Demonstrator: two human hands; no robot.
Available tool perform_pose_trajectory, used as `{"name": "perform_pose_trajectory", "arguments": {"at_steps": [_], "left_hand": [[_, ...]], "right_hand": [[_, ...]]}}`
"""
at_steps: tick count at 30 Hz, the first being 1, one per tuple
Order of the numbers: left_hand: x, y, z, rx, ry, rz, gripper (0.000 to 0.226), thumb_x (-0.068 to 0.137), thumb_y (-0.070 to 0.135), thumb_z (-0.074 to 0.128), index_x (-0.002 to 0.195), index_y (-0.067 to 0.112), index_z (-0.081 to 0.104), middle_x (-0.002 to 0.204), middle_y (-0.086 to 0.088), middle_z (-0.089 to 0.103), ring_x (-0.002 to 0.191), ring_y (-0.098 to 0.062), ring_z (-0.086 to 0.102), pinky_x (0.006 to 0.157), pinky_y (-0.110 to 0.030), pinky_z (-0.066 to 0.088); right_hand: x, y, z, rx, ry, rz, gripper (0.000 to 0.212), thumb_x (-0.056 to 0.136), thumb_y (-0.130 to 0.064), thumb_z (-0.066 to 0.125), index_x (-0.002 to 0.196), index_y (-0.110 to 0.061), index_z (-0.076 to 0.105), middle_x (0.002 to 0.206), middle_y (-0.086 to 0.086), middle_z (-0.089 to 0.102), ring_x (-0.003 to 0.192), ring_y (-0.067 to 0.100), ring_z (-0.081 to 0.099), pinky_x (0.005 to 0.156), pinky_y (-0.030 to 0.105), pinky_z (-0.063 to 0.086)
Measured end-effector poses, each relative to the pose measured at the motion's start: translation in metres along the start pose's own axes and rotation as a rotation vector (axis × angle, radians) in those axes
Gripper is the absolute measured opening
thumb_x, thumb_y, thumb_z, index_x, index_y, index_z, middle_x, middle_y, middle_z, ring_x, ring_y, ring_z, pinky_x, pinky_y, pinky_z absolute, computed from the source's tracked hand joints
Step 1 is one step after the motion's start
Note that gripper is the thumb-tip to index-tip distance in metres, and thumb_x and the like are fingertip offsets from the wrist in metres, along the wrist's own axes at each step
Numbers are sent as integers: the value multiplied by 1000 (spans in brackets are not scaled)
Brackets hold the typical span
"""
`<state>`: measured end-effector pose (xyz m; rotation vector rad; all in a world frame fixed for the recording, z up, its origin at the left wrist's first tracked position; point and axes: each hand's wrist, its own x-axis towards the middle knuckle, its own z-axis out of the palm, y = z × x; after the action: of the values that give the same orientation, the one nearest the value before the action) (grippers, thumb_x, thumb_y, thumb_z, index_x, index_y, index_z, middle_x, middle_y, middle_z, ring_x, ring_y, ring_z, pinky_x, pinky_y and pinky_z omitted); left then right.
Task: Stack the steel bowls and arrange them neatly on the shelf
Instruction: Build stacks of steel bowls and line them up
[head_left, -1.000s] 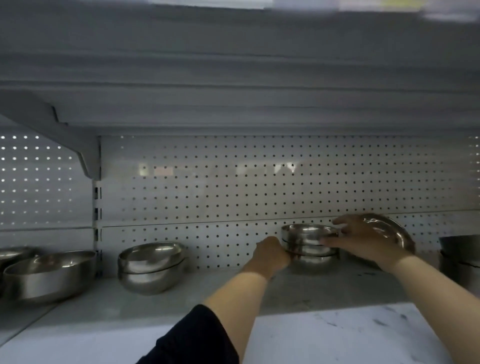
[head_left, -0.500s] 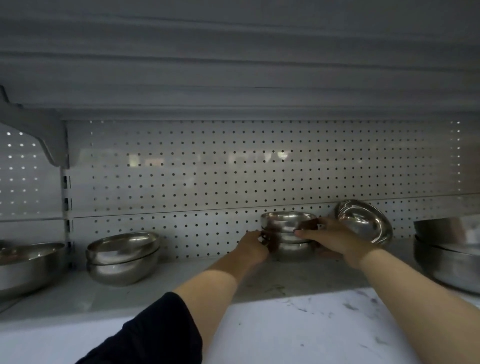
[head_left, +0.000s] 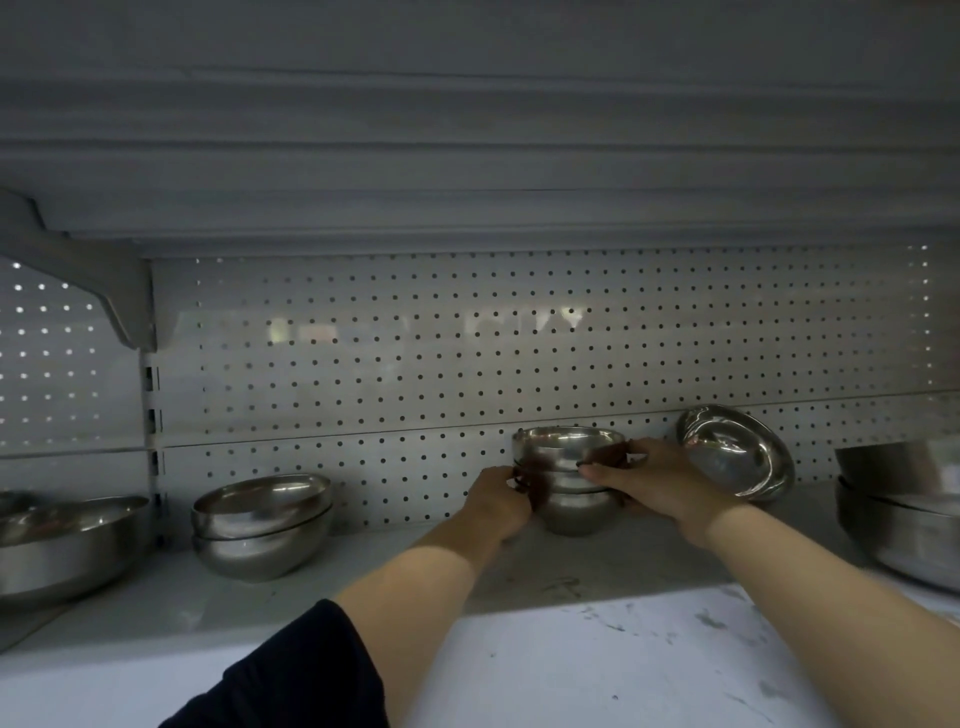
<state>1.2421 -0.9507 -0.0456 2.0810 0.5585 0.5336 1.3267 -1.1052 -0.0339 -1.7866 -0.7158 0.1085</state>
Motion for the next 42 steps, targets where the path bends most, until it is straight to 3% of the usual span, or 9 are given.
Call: {"name": "perform_pose_trajectory", "arguments": {"at_steps": [4,7,9,13,16,28,36,40,42], "left_hand": [[-16,7,-25,-26,56,26,33,87,9,61,120,7,58,112,-16,65,103,-28,63,94,-37,52],[-39,7,-57,-6,55,68,8,87,5,59,91,10,64,83,-7,64,79,-20,59,77,-30,49],[-58,5,-84,7,94,76,18,86,1,57,77,16,59,85,-8,63,78,-19,55,74,-26,45],[-113,-15,-138,-65,138,43,29,85,-2,58,112,7,62,103,-4,63,88,-16,59,79,-23,52],[-164,-41,-176,-128,156,40,25,81,0,64,99,17,67,101,-6,72,98,-20,64,94,-35,51],[-236,-132,-300,-132,179,-60,21,70,10,80,86,15,68,81,-1,75,80,-12,66,73,-21,48],[-216,-156,-330,-167,1,-50,27,80,8,72,106,11,65,99,-5,70,90,-12,65,81,-22,53],[-211,-157,-328,-109,-43,-52,25,80,30,72,103,23,66,96,-3,65,91,-13,56,81,-26,47],[-208,-157,-328,-70,-23,-45,30,78,38,72,104,26,64,104,-5,68,95,-12,59,82,-25,49]], "right_hand": [[-13,-22,9,30,29,-40,41,70,-35,81,103,-19,63,105,3,67,99,20,61,93,34,50],[-25,-44,25,45,-1,-63,48,68,-45,79,107,-22,65,106,0,68,97,19,63,90,37,53],[-41,-60,42,70,-22,-58,53,69,-46,78,113,-21,62,108,0,67,96,20,63,81,33,55],[-83,-90,86,166,-72,-91,31,73,-37,77,99,-22,66,102,0,70,91,18,65,78,30,56],[-116,-105,125,231,-137,-93,29,70,-35,80,94,-25,66,96,-3,72,92,18,67,88,38,55],[-178,-148,270,273,-305,-52,45,70,-34,81,109,-23,61,103,-7,68,98,11,63,93,40,53],[-174,-164,276,-79,-197,-242,50,74,-37,75,118,-26,55,112,-10,61,106,10,58,87,25,47],[-167,-192,259,-430,-236,-560,43,83,-36,68,124,-34,56,115,-15,57,81,-5,46,77,17,36],[-164,-200,257,-526,-351,-619,29,87,-33,64,116,-33,63,95,-23,59,69,-9,44,65,8,33]]}}
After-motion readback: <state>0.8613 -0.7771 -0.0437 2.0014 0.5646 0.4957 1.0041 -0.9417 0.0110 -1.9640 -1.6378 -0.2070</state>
